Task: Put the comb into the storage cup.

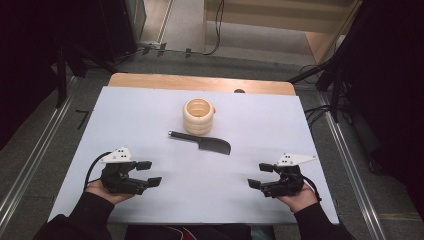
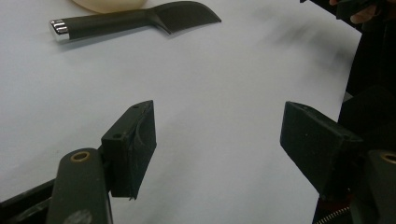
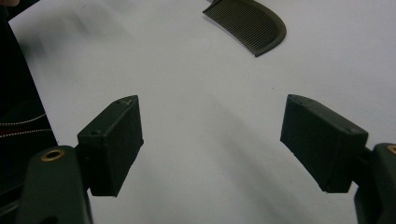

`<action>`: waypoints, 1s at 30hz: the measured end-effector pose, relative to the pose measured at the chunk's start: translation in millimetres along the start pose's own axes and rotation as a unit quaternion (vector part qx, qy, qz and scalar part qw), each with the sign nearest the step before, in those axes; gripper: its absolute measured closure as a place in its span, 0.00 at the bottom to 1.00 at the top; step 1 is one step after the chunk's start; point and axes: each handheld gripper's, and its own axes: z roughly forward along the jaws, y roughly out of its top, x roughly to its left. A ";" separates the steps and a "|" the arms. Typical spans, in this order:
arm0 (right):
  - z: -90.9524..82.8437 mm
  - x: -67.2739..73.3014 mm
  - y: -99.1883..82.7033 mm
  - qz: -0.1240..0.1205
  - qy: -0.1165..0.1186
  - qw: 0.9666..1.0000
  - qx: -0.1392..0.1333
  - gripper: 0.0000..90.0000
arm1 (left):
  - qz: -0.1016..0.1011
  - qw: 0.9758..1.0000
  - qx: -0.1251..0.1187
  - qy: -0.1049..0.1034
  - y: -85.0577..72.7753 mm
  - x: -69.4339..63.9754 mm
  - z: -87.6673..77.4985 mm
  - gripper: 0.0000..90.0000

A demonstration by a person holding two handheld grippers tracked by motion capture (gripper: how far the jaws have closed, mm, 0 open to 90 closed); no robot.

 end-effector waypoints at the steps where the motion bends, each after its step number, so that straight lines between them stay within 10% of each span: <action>1: 0.0 0.2 -0.1 0.001 0.001 1.000 0.001 0.21 | 0.000 1.000 0.000 0.000 0.2 0.1 -0.1 0.30; 30: -1.3 1.6 -0.6 0.000 0.004 1.000 0.002 0.21 | -0.004 1.000 0.001 -0.004 0.9 -2.2 0.5 0.30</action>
